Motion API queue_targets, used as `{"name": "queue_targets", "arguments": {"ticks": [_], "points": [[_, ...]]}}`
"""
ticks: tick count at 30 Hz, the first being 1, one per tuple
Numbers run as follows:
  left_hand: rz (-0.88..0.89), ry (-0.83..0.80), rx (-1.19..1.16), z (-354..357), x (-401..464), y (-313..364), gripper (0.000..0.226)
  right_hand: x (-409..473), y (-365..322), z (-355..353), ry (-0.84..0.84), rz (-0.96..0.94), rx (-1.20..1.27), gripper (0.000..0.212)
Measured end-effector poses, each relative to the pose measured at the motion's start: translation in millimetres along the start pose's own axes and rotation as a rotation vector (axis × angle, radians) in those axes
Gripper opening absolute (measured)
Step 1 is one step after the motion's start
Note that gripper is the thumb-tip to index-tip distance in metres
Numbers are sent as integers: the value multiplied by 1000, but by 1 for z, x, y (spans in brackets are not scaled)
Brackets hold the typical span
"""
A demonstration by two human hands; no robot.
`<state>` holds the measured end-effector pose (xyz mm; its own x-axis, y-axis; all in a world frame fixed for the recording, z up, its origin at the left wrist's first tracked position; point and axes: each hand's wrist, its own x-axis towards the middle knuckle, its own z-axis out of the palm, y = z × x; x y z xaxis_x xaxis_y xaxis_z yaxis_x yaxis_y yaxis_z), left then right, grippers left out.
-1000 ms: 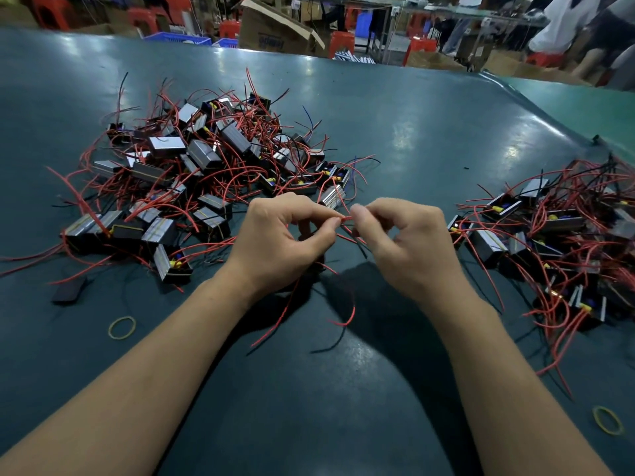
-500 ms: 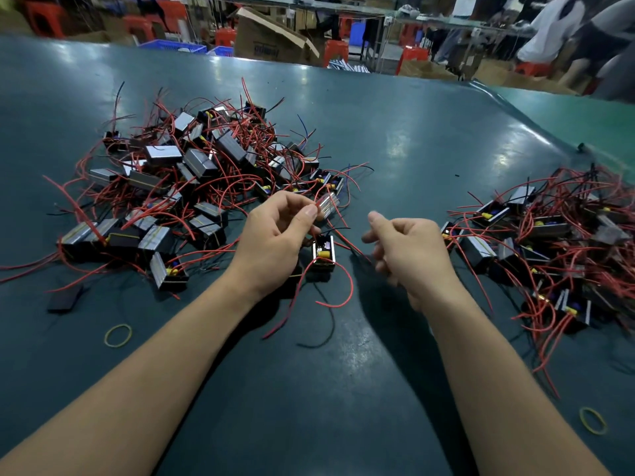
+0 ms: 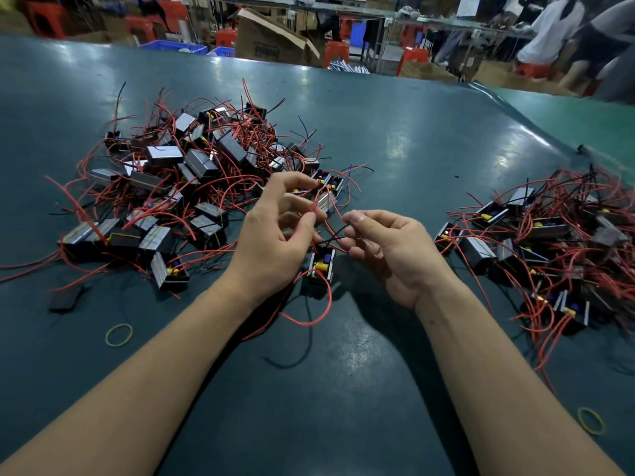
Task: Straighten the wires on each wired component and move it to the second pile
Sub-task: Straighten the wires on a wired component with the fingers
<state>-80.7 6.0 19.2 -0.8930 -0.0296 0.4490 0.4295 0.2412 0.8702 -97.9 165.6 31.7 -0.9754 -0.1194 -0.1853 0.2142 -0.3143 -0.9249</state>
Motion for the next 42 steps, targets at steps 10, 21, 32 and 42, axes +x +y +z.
{"name": "queue_targets", "arguments": {"ticks": [10,21,32,42], "points": [[247,-54,412,-4,-1,-6,13,1,1,-1,-20,6,196,16],[-90,41,-49,6,1,-4,13,-3,11,10,80,-378,-181,4],[-102,35,-2,0,2,-2,12,-7,7,7,-1,-420,-340,5],[-58,-14,-4,1,1,-3,5,-7,6,9,0,-237,-106,15]]}}
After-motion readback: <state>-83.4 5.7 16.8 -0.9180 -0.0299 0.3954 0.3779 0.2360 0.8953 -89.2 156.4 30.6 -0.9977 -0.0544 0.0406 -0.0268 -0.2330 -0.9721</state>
